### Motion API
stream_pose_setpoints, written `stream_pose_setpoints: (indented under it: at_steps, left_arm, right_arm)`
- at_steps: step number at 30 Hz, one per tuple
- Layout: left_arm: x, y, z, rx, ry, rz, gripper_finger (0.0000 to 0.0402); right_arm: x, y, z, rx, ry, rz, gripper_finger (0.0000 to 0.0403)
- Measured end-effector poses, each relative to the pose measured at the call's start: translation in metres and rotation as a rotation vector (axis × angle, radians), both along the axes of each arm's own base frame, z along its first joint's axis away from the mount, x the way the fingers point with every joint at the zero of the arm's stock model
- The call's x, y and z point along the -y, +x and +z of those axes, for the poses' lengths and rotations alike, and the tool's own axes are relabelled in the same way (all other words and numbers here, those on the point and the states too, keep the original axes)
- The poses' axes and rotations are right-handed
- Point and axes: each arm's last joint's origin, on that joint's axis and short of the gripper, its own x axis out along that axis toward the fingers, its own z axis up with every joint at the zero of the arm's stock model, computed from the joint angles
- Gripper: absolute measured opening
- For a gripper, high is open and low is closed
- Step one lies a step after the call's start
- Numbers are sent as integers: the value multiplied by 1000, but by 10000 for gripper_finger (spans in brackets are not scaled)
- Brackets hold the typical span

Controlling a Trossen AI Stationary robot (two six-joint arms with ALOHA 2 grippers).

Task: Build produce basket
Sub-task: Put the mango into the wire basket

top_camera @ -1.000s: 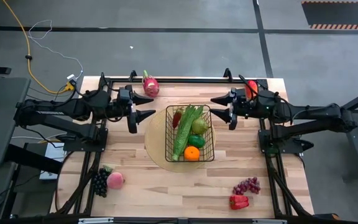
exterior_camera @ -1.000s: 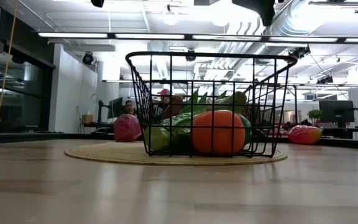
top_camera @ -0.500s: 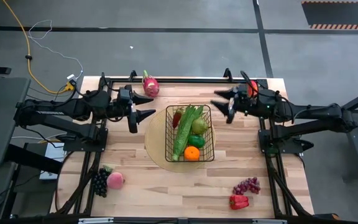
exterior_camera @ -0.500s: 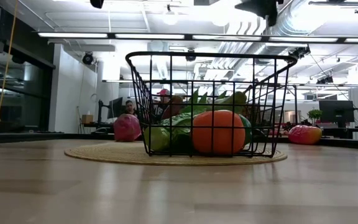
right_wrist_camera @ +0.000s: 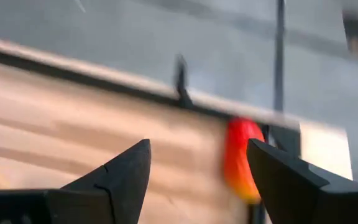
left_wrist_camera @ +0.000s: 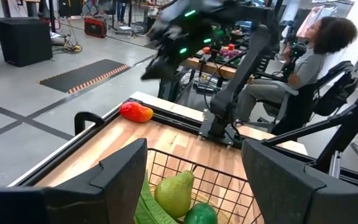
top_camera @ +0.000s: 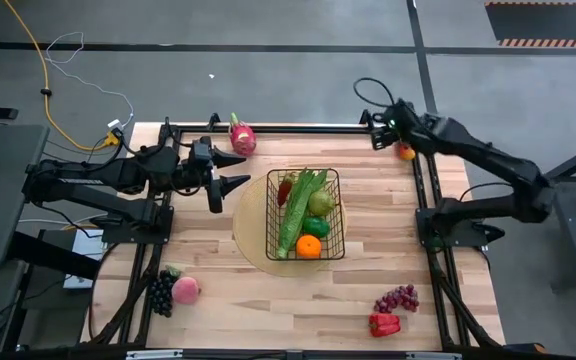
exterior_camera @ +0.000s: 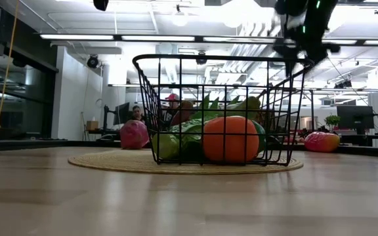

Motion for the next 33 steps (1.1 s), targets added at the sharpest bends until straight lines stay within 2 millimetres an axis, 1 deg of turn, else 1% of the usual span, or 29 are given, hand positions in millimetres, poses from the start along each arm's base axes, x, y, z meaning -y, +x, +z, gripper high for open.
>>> stream_pose_setpoints:
  at_steps: [3, 5, 7, 9, 11, 14, 18, 20, 23, 26, 33]
  left_arm:
    - [0, 0, 0, 0, 0, 0, 252]
    - [0, 0, 0, 0, 0, 0, 252]
    - [0, 0, 0, 0, 0, 0, 252]
    - [0, 0, 0, 0, 0, 0, 252]
    - [0, 0, 0, 0, 0, 0, 252]
    - [0, 0, 0, 1, -1, 0, 252]
    - [0, 0, 0, 1, -2, 0, 252]
    - [0, 0, 0, 1, -3, 0, 252]
    - [0, 0, 0, 1, -3, 0, 252]
    - [0, 0, 0, 2, -3, 0, 252]
    - [0, 0, 0, 1, -1, 0, 252]
  right_arm:
    - [28, -9, -32, -56, 167, -101, 256]
    - [44, -16, -49, -94, 231, -166, 256]
    - [60, -20, -62, -130, 269, -227, 256]
    - [69, -17, -69, -166, 254, -286, 256]
    - [77, -11, -75, -183, 231, -302, 256]
    - [82, -7, -89, -237, 233, -351, 256]
    - [93, -7, -109, -265, 254, -455, 256]
    - [96, -5, -113, -287, 237, -493, 256]
    - [101, -5, -121, -277, 264, -525, 256]
    - [105, -3, -121, -269, 247, -549, 256]
    - [121, -6, -128, -209, 320, -577, 256]
